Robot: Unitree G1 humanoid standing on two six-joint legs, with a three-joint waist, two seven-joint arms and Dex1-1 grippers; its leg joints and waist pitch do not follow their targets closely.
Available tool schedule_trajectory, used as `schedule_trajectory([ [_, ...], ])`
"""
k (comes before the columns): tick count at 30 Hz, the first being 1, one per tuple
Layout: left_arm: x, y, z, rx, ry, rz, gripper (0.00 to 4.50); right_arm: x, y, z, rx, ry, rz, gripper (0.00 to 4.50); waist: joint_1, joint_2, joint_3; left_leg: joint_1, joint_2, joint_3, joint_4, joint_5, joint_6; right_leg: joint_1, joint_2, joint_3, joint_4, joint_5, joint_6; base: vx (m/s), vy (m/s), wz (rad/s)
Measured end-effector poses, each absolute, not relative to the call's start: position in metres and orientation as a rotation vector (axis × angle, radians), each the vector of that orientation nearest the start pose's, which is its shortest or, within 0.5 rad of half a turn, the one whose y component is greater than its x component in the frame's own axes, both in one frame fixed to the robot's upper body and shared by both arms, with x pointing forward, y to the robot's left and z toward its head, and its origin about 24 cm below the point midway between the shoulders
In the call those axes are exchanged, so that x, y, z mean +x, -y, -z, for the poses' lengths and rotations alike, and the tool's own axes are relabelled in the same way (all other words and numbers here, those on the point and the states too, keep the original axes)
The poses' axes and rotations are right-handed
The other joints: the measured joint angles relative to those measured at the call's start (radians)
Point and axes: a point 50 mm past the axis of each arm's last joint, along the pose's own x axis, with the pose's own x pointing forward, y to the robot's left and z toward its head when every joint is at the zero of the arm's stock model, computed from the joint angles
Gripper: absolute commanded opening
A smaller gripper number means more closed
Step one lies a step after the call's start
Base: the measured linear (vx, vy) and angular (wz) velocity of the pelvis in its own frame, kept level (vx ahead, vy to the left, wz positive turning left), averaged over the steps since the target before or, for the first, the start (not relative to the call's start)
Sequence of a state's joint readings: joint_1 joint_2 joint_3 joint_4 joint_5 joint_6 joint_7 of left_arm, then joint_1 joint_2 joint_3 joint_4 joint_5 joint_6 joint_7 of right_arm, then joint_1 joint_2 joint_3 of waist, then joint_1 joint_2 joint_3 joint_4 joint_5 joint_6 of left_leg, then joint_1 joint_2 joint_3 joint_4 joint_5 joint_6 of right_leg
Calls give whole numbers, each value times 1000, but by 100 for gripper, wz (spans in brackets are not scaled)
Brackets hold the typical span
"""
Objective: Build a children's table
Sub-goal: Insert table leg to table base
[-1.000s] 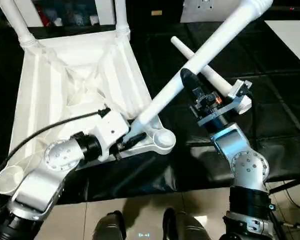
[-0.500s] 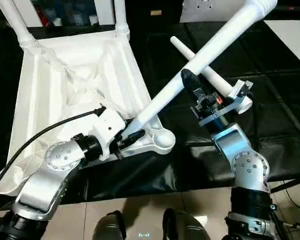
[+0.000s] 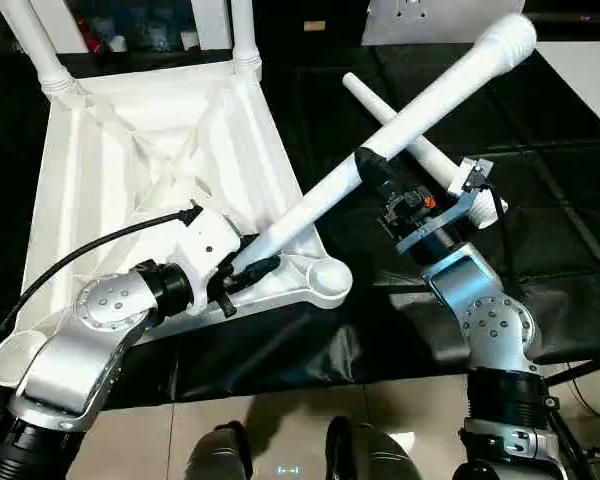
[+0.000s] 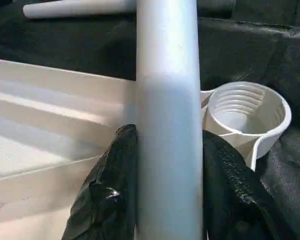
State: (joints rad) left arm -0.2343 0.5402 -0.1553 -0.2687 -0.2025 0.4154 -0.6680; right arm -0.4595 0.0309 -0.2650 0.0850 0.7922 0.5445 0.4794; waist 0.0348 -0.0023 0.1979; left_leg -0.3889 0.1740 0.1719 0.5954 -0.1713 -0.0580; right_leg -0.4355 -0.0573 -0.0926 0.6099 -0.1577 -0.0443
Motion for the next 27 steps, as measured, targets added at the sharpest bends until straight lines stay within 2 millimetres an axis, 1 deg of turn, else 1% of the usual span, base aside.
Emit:
schedule_trajectory([
  [5, 268, -153, -120, 379, -105, 852, 137, 320, 121, -130, 823, 75, -701, 325, 0, 0, 0, 0, 0, 0, 0, 0, 0, 0, 0, 0, 0, 0, 0, 0, 0, 0],
  [6, 268, -153, -119, 378, -107, 851, 137, 320, 122, -130, 813, 72, -701, 325, 0, 0, 0, 0, 0, 0, 0, 0, 0, 0, 0, 0, 0, 0, -1, 0, 0, 0],
  [8, 268, -153, -119, 373, -112, 848, 137, 320, 123, -129, 798, 67, -699, 350, -1, 0, 0, 0, 0, 0, 0, 0, 0, 0, 0, 0, 0, 1, -1, 0, 0, 0],
  [10, 269, -155, -120, 361, -113, 831, 137, 321, 125, -129, 762, 62, -695, 357, -1, 0, 0, 0, 0, 0, 0, 0, 0, 0, 0, 0, 0, 1, -2, 0, 0, 0],
  [13, 272, -160, -124, 344, -106, 802, 137, 322, 127, -127, 721, 51, -694, 390, 0, 0, 0, 0, 0, 0, 0, 0, 0, 0, 0, 0, 0, 1, -2, 0, 0, 0],
  [16, 273, -163, -127, 338, -91, 784, 137, 323, 132, -121, 688, 19, -669, 425, 0, 0, 0, 0, 0, 0, 1, 0, 0, 0, 0, 0, 0, 1, -2, 0, 0, 0],
  [17, 273, -163, -128, 336, -91, 782, 137, 323, 133, -120, 674, 14, -669, 425, 0, 0, 0, 0, 0, 0, 1, 0, 0, 0, 0, 0, 0, 1, -2, 0, 0, 0],
  [18, 273, -164, -128, 334, -91, 782, 137, 323, 135, -120, 663, 14, -667, 440, 0, 0, 0, 0, 0, 0, 1, 0, 0, 0, 0, 0, 0, 1, -2, 0, 0, 0],
  [20, 273, -164, -128, 337, -96, 783, 137, 323, 139, -121, 597, 15, -666, 445, 1, 0, 0, 0, 0, 0, 1, 0, 0, 0, 0, 0, 0, 1, -2, 0, 0, 0],
  [23, 274, -169, -128, 350, -112, 774, 137, 325, 156, -127, 338, 46, -638, 450, 3, 0, 0, 0, 0, 0, 2, 0, 1, 0, 0, 0, 0, 1, -2, 0, 0, 0],
  [25, 274, -173, -129, 363, -133, 773, 137, 325, 165, -135, 38, 98, -631, 450, 3, 0, 0, 0, 0, 0, 2, 0, 0, 0, 0, 0, 1, 1, -1, 0, 0, 0],
  [27, 274, -176, -129, 369, -147, 770, 137, 324, 169, -143, -209, 158, -633, 450, 2, 0, 0, 0, 0, 0, 2, 0, 1, 0, 0, 0, 1, 0, 0, 0, 0, 0],
])
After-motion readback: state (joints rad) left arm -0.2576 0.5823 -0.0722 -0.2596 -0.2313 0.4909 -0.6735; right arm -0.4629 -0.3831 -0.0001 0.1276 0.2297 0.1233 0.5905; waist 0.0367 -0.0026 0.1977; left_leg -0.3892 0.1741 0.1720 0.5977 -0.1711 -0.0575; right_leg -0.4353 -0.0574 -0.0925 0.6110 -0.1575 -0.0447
